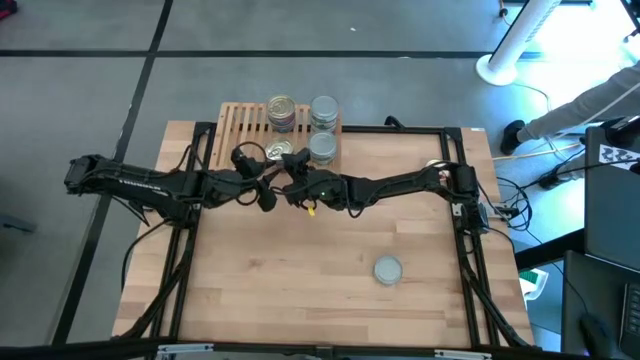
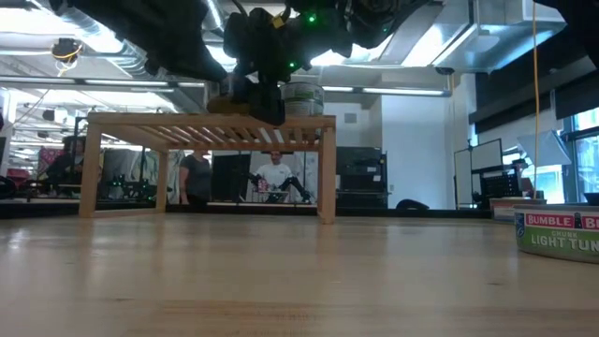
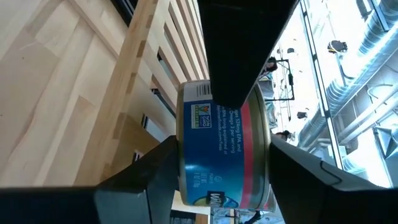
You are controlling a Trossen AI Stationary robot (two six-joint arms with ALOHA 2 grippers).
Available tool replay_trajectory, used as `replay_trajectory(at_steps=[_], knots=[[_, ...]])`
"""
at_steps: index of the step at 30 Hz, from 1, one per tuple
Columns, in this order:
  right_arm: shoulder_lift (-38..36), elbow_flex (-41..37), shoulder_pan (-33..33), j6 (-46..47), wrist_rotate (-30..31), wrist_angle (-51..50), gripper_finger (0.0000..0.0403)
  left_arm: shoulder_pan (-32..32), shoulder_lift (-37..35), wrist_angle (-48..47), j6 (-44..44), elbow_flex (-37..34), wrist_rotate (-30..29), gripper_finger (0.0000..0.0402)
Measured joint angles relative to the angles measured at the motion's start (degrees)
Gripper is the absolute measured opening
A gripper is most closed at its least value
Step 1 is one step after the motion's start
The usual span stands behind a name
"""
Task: Stack canned seafood by type on shelf
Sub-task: Put the blue tuna can on the shelf and align it with the other stacked blue tuna cans
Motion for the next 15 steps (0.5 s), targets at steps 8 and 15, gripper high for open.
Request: replay_trajectory(at_steps=[8,15], knots=[[0.0,0.0,0.2,0.1,-0.2,-0.1,0.0284,2.2,1.4,0.0,-0.2,0.0,-0.8,0.0115],[0.0,0.0,0.2,0.0,-0.2,-0.2,0.0317,4.8,4.4,-0.1,-1.2,0.0,-0.6,0.0115]])
